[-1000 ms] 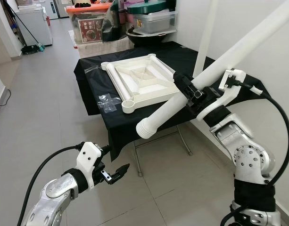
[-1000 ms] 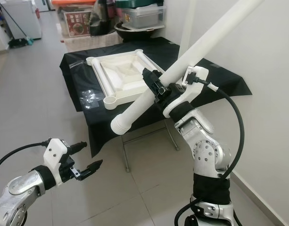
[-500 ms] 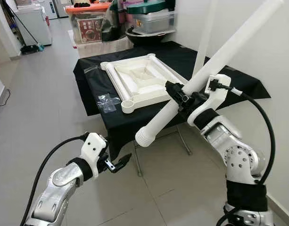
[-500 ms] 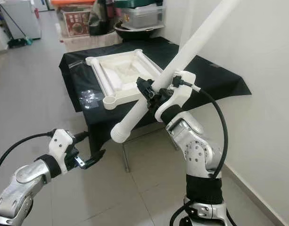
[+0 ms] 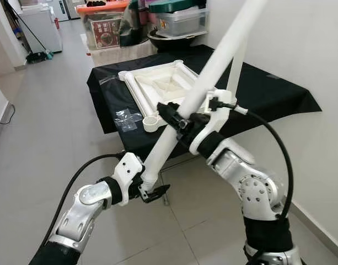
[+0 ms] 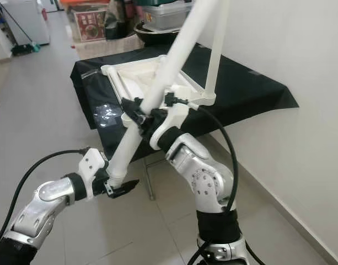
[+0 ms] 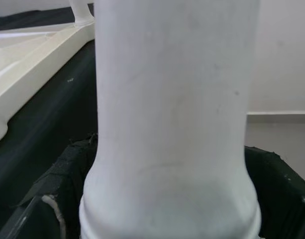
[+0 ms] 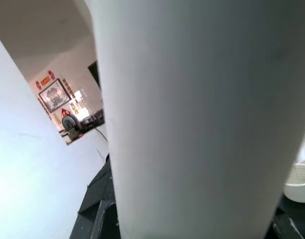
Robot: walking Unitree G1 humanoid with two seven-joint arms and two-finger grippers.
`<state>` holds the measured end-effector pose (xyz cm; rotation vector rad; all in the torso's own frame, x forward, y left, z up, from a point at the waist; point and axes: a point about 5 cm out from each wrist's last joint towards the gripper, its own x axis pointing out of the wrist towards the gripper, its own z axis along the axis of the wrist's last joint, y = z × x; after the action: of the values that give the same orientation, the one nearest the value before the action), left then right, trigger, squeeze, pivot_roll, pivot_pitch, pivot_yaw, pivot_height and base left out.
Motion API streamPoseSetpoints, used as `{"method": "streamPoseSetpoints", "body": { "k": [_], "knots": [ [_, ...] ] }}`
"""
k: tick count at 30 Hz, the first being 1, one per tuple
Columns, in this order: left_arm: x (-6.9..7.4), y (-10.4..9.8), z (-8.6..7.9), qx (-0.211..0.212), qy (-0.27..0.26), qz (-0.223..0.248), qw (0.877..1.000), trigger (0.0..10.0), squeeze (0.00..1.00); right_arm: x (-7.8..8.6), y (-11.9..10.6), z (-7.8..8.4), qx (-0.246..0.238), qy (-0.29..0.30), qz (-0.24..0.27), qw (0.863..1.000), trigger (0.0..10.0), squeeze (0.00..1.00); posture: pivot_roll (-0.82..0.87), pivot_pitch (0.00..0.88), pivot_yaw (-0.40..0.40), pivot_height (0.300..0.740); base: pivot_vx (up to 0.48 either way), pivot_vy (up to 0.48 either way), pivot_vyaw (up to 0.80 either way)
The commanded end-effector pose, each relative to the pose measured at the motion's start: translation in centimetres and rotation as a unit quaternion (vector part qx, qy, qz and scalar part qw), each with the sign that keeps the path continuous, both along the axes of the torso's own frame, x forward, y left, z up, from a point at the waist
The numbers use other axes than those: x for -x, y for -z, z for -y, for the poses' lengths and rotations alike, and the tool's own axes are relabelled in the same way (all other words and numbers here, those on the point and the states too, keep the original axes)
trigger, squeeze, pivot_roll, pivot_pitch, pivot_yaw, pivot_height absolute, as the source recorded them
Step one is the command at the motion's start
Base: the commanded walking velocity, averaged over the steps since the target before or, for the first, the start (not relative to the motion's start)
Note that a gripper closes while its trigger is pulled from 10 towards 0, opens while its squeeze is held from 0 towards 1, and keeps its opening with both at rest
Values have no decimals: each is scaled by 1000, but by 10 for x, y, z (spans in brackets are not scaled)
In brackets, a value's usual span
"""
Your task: Building children table
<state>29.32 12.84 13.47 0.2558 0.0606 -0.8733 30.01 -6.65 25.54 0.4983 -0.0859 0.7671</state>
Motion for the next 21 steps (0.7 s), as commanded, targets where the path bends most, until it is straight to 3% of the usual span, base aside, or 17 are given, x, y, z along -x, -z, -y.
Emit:
{"method": "streamPoseSetpoints", "body": {
  "k": [1,5,6,7,8,20,21],
  "knots": [
    [-1,3,0,-1,-2,-6,1000,10000,0,5,-6,-7,-3,-21,12,1000,0,0,-51,0,27,740,0,0,0],
    [-1,4,0,0,-4,-9,1000,10000,0,5,-6,-7,-3,-19,13,1000,0,0,-51,0,28,740,0,0,0],
    [-2,5,0,3,-8,-10,1000,3765,0,6,-6,-6,-3,-19,13,1000,0,0,-51,0,28,740,0,0,0],
    [-2,5,0,3,-8,-10,1000,3765,0,6,-6,-6,-3,-19,13,1000,0,0,-51,0,28,740,0,0,0],
    [-1,5,-1,10,-12,-9,1000,0,0,6,-6,-6,-3,-19,14,1000,0,0,-50,0,26,740,0,0,0],
    [-3,2,-1,28,-25,1,999,0,0,7,-7,-6,-2,-18,16,1000,0,0,-48,0,21,740,0,0,0],
    [-2,2,1,30,-15,-5,999,0,0,8,-6,-7,3,-22,19,1000,4275,0,-47,0,18,740,0,0,0]
  ]
}}
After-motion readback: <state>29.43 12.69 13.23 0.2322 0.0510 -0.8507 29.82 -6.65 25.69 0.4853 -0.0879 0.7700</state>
